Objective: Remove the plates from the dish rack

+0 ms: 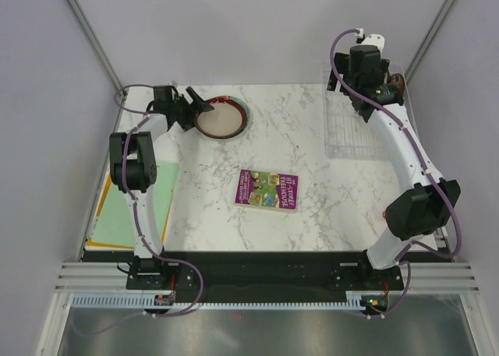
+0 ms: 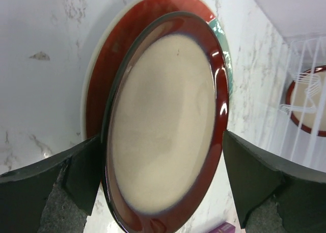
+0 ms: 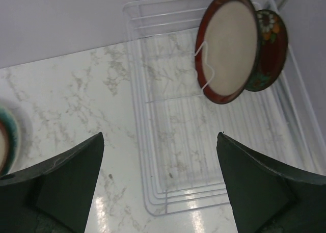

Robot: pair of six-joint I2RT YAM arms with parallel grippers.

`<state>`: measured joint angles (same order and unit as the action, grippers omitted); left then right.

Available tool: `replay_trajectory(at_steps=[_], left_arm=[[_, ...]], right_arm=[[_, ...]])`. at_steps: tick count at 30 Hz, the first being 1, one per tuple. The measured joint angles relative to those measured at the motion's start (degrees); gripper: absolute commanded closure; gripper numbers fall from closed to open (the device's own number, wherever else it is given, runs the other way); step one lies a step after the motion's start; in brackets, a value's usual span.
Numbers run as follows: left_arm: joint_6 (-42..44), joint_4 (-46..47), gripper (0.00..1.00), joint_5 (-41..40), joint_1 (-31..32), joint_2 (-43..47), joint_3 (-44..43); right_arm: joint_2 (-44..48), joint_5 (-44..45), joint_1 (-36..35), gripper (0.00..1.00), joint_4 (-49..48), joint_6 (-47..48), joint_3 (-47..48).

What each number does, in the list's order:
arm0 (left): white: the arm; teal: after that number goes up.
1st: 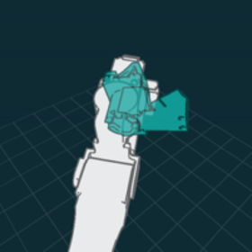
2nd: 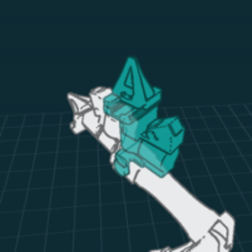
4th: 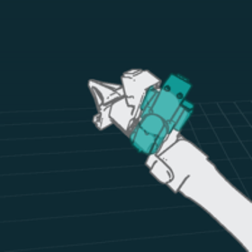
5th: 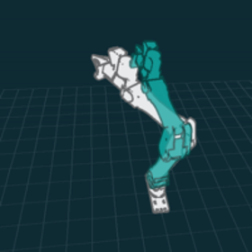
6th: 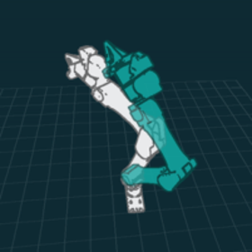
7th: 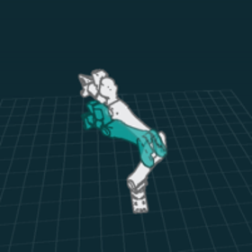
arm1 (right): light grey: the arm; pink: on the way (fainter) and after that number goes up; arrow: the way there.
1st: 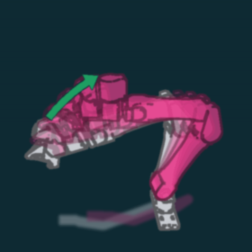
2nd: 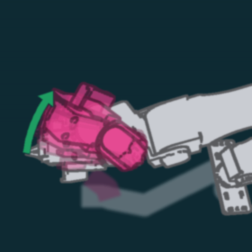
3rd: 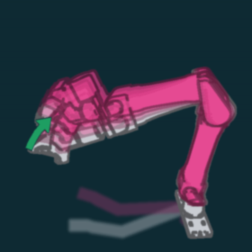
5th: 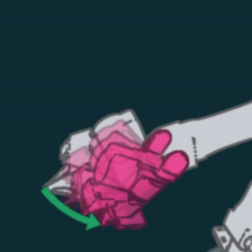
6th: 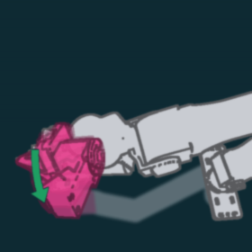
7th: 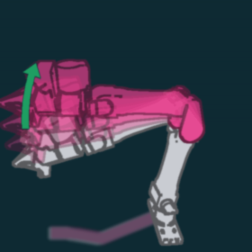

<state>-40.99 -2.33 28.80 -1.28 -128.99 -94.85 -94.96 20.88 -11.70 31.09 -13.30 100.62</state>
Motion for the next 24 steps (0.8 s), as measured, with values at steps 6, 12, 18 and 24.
replay_trajectory(at_steps=[6,12,18,24], left_arm=[[5.4,-9.3,0.0,-7.4,2.4,1.6,-2.4],[10.4,-18.0,0.0,-15.1,5.1,1.5,-7.0],[14.2,-26.1,0.0,-22.9,6.4,1.5,-11.0],[16.6,-29.6,0.0,-28.5,7.2,1.5,-11.4]], right_arm=[[-5.1,9.4,0.4,0.02,2.8,4.2,3.7],[-8.2,14.4,1.3,0.02,4.1,7.0,6.0],[-12.2,18.2,3.8,0.02,4.1,8.5,9.5],[-18.0,19.3,6.9,0.02,4.0,9.0,13.4]])
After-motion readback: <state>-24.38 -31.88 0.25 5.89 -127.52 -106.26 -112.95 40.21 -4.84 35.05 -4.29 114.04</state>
